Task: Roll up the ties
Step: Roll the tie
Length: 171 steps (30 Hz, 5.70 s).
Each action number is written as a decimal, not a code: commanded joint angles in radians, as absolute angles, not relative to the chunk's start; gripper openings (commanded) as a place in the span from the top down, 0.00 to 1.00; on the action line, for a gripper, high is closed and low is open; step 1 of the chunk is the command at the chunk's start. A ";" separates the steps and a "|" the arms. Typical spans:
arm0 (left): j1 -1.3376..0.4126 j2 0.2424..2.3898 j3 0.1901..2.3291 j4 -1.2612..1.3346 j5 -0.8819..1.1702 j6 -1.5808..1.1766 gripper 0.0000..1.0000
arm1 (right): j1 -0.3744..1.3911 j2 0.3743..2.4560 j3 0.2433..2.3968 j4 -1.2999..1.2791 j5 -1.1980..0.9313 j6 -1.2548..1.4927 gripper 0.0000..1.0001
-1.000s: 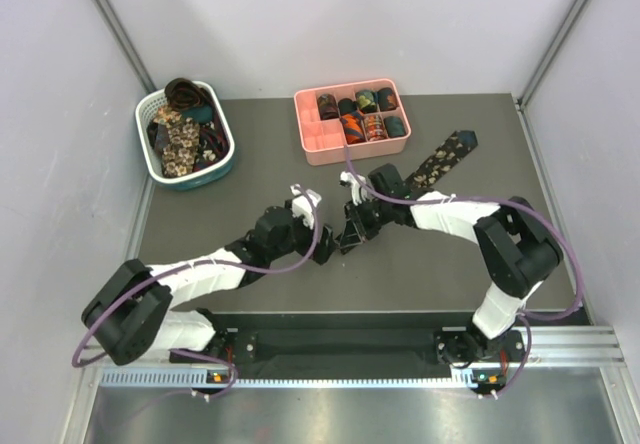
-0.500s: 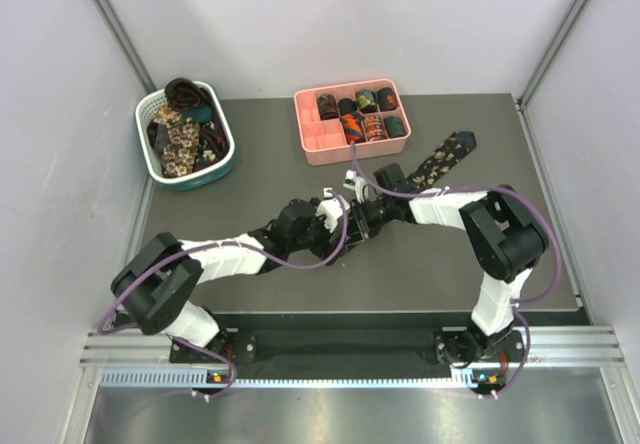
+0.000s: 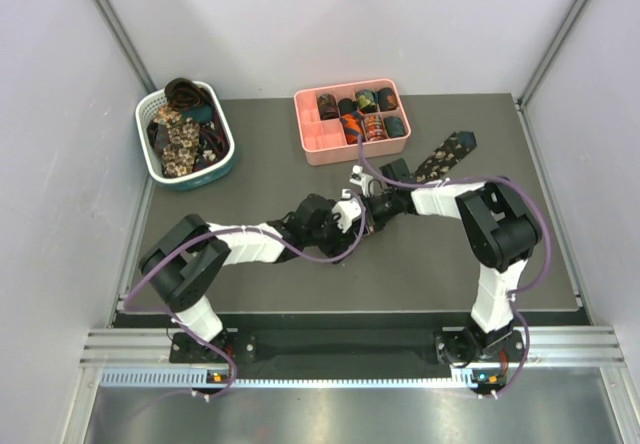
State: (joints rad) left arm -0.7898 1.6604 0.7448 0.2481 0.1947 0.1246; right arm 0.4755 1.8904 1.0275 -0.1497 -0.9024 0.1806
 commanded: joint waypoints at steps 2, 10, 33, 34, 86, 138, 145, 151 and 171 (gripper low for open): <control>-0.804 1.693 0.808 0.229 0.212 0.156 0.22 | 0.456 1.936 1.075 -0.155 -0.933 0.140 1.00; -0.813 1.732 0.834 0.187 0.196 0.175 0.33 | 0.434 1.983 1.100 -0.169 -0.939 0.132 1.00; -0.874 1.813 0.916 -0.048 0.138 0.118 0.50 | 0.420 1.982 1.054 -0.133 -0.928 0.127 0.88; -0.874 1.818 0.916 -0.048 0.141 0.115 0.51 | 0.420 1.980 1.052 -0.132 -0.927 0.126 0.87; -0.894 1.856 0.974 -0.144 0.176 0.075 0.51 | 0.399 1.994 1.032 -0.144 -0.810 0.140 0.92; -0.897 2.026 1.265 -0.586 0.186 -0.026 0.75 | 0.978 0.792 0.354 0.034 0.369 0.399 0.59; -0.896 2.062 1.319 -0.650 0.190 -0.021 0.75 | 1.355 0.807 0.356 0.113 0.733 0.312 0.59; -0.896 2.083 1.350 -0.686 0.196 -0.021 0.75 | 1.552 1.056 0.486 0.127 0.883 0.187 0.55; -0.897 2.146 1.454 -0.853 0.204 -0.034 0.74 | 1.392 2.035 1.449 -0.782 0.989 0.190 0.41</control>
